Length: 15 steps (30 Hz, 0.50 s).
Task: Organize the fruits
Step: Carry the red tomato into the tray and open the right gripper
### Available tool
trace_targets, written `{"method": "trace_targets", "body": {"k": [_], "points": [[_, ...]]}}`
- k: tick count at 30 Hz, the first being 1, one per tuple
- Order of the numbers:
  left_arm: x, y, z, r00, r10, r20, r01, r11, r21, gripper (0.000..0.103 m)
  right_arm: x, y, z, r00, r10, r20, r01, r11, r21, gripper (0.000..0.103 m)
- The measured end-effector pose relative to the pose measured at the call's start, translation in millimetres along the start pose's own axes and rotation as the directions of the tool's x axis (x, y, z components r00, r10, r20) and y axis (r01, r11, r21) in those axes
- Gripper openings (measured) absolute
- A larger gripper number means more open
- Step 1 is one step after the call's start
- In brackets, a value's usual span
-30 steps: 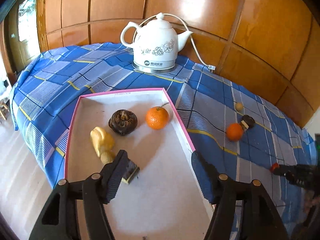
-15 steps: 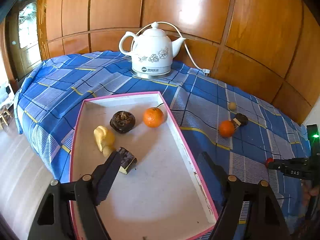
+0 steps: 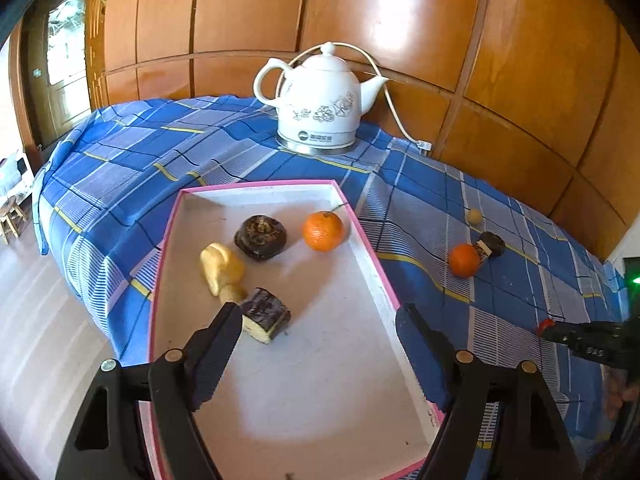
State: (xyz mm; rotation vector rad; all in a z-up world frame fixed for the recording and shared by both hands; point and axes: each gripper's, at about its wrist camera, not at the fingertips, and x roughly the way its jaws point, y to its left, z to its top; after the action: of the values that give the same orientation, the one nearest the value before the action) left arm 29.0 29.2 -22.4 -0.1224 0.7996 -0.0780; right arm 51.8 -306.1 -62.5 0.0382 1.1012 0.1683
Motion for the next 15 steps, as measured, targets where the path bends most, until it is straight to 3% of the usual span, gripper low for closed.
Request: {"method": "trace_targets", "body": {"k": [7,15], "points": [[-1,20,-1,1.000,0.028,0.009,-0.028,0.999,-0.031,0.080,-21,63,13,0.990,0.132,0.048,-0.125,0.983,-0.131,0.024],[-2,37,-5,0.999,0.044,0.013,-0.043,0.998,-0.049,0.080,-19,164,34,0.961,0.275,0.030,-0.252,0.916,-0.314,0.024]]}}
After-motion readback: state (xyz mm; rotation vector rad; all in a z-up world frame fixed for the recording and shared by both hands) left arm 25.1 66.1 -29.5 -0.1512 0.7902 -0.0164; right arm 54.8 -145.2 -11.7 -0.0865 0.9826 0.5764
